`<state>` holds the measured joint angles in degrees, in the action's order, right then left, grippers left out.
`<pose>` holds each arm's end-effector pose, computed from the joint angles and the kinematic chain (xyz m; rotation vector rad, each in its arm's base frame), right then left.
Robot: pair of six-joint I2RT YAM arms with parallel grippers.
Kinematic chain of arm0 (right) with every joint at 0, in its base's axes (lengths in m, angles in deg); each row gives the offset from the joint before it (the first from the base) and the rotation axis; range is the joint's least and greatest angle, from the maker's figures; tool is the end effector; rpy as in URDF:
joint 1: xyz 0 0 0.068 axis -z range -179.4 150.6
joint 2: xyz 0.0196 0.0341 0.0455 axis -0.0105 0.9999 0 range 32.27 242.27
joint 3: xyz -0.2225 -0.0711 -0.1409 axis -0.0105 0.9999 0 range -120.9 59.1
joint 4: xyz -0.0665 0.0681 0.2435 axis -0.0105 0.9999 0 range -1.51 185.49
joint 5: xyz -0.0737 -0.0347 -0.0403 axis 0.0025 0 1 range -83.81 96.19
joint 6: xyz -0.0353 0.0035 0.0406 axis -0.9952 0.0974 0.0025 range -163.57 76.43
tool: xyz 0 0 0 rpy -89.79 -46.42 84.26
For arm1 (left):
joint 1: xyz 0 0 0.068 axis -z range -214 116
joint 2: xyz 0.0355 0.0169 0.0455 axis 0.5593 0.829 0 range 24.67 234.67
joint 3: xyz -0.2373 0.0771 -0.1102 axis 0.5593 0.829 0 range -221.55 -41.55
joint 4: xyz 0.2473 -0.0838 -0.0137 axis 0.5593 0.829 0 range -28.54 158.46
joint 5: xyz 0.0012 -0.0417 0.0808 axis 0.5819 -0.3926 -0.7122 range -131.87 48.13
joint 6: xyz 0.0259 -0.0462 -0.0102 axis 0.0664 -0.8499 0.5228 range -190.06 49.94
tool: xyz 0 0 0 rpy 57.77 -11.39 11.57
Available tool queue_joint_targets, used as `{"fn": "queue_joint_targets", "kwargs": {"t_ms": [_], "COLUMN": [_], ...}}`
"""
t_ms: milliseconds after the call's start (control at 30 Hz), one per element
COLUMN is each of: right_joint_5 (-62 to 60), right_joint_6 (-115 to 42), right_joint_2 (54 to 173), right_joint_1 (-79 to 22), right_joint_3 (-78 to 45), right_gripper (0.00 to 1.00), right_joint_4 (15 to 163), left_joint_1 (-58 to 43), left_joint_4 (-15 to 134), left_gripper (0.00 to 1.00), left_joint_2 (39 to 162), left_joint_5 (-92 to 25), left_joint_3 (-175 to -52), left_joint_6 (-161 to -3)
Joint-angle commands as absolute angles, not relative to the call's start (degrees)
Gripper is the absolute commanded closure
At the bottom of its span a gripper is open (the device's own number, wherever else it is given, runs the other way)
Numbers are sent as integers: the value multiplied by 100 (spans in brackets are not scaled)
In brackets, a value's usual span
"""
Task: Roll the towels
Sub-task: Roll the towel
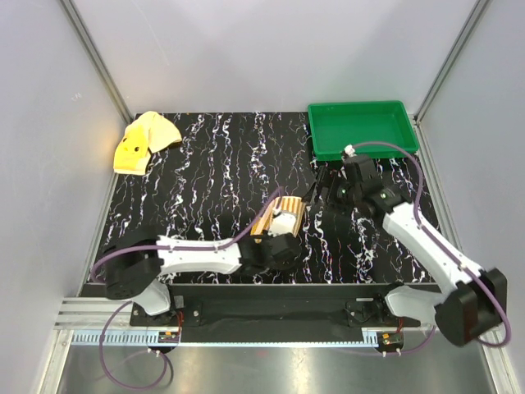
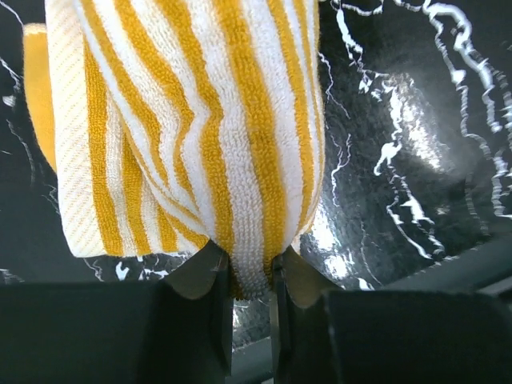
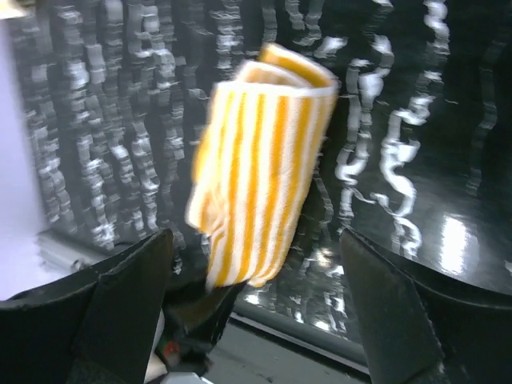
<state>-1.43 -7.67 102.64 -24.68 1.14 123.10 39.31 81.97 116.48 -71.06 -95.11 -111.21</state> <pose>0.2312 0.1144 0.2881 0.1650 2.4808 0.6403 0.1063 -0.2943 0.1829 0.5011 2.3739 -0.2279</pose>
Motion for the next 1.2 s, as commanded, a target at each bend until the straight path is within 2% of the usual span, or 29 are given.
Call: {"fn": "queue_joint_targets", "kwargs": {"t_ms": [0, 133, 467, 567, 900, 1167], "right_joint_5": [-935, -1490, -2351, -2571, -2861, -3309], "right_joint_6": [-578, -349, 204, 301, 635, 1091], "right_joint_2": [9854, 9687, 10081, 10310, 11382, 13043], "right_joint_1": [-2506, -2506, -2506, -2506, -2506, -2550], "right_joint_3": [739, 1382, 2481, 2701, 3211, 3273], "right_gripper": [8, 7, 5, 0, 0, 0], "right_joint_4": [11267, 10441, 8228, 7560, 5493, 3323], "left_joint_1": [3605, 2886, 1680, 1460, 731, 406], "left_joint_4": [7448, 6727, 4856, 4345, 2429, 1541], "left_gripper": [95, 96, 98, 98, 100, 100], "left_joint_2": [11055, 10519, 9605, 9613, 10149, 10570], "left_joint_5": [-6078, -4929, -3240, -2869, -1849, -1463], "left_joint_3": [-9104, -8296, -6898, -6643, -5650, -5324], "left_joint_6": [-11497, -11734, -12402, -12648, -13562, -13931]}}
